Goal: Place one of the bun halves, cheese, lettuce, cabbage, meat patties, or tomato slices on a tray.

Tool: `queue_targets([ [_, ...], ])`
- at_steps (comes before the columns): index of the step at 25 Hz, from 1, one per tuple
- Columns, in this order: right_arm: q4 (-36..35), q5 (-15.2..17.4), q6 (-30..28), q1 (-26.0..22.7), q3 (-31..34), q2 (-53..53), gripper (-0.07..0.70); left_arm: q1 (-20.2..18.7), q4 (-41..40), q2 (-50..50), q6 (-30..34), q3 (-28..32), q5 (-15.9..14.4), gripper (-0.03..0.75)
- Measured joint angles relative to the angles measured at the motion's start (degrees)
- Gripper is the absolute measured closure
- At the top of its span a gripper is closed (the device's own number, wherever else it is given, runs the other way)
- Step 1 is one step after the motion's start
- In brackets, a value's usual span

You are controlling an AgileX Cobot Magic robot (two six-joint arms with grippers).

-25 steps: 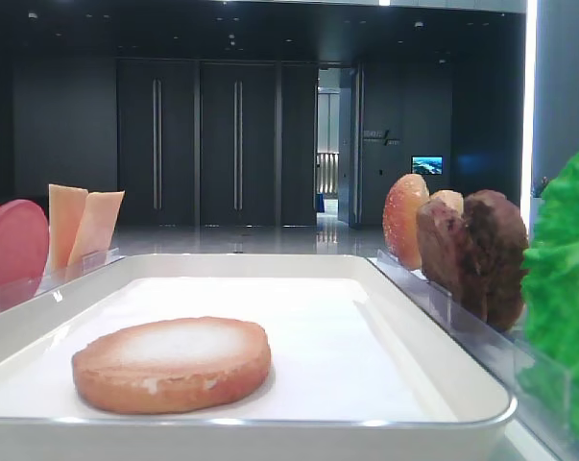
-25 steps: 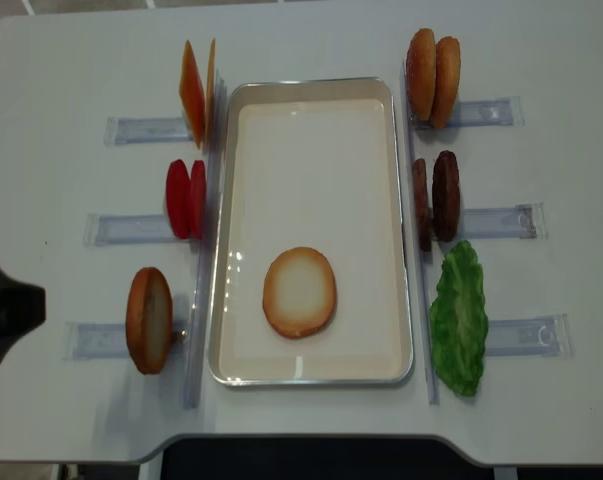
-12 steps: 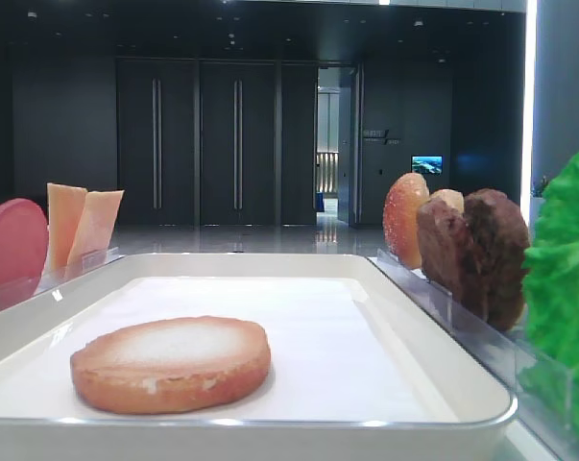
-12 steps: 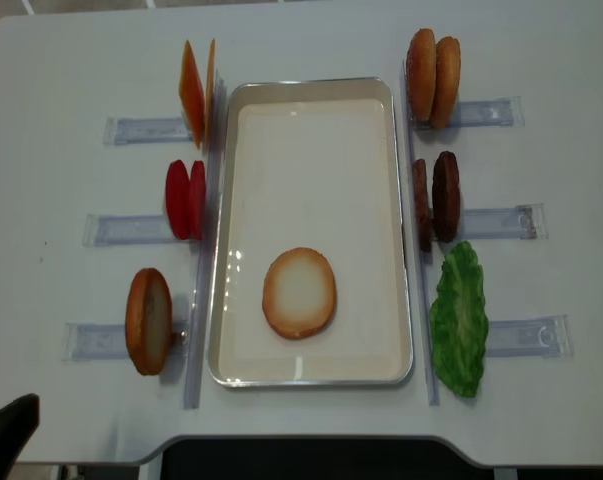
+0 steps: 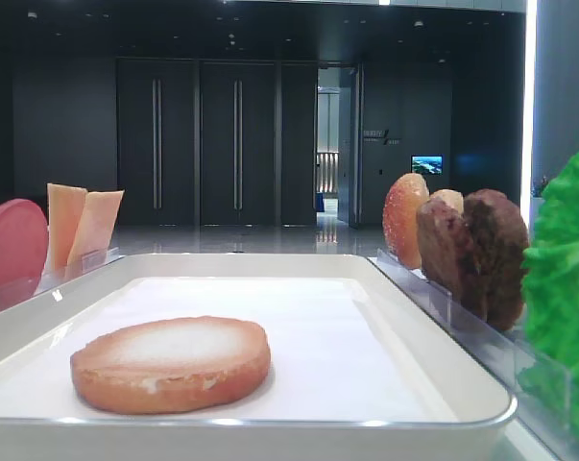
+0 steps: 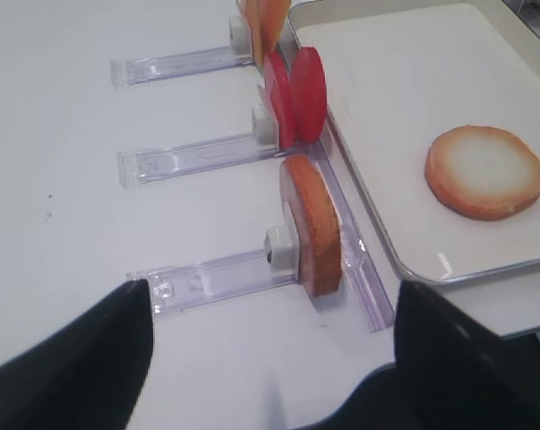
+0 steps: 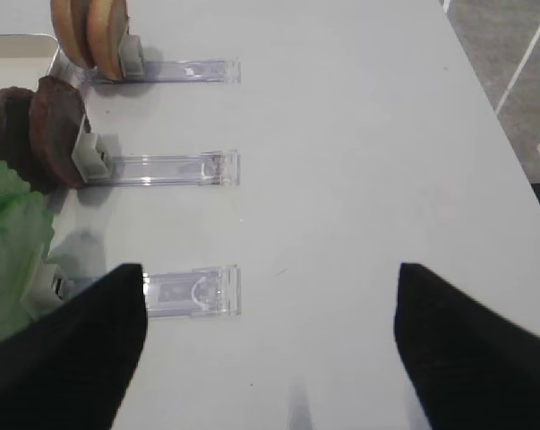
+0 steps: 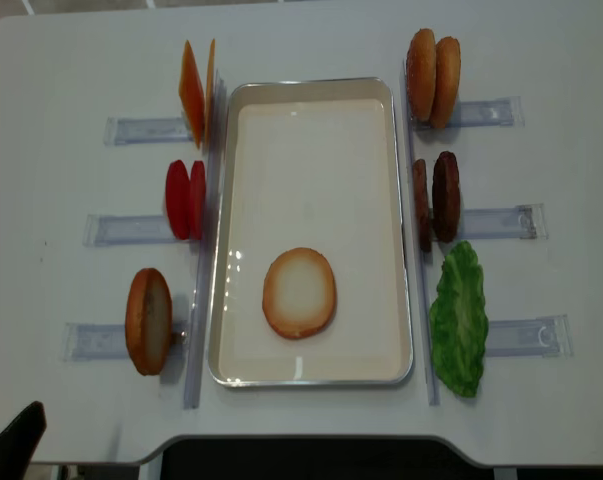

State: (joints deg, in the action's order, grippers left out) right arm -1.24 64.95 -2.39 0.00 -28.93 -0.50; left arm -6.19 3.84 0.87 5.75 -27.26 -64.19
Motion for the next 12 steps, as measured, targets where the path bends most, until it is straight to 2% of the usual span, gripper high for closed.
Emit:
queue_targets([
  [8, 0.0, 0.0, 0.0, 0.0, 0.0, 0.0, 0.09, 0.0, -1.1, 0.0, -1.7, 0.0, 0.2, 0.103],
  [12, 0.0, 0.0, 0.0, 0.0, 0.0, 0.0, 0.09, 0.0, -1.5, 0.0, -2.5, 0.0, 0.2, 0.059],
])
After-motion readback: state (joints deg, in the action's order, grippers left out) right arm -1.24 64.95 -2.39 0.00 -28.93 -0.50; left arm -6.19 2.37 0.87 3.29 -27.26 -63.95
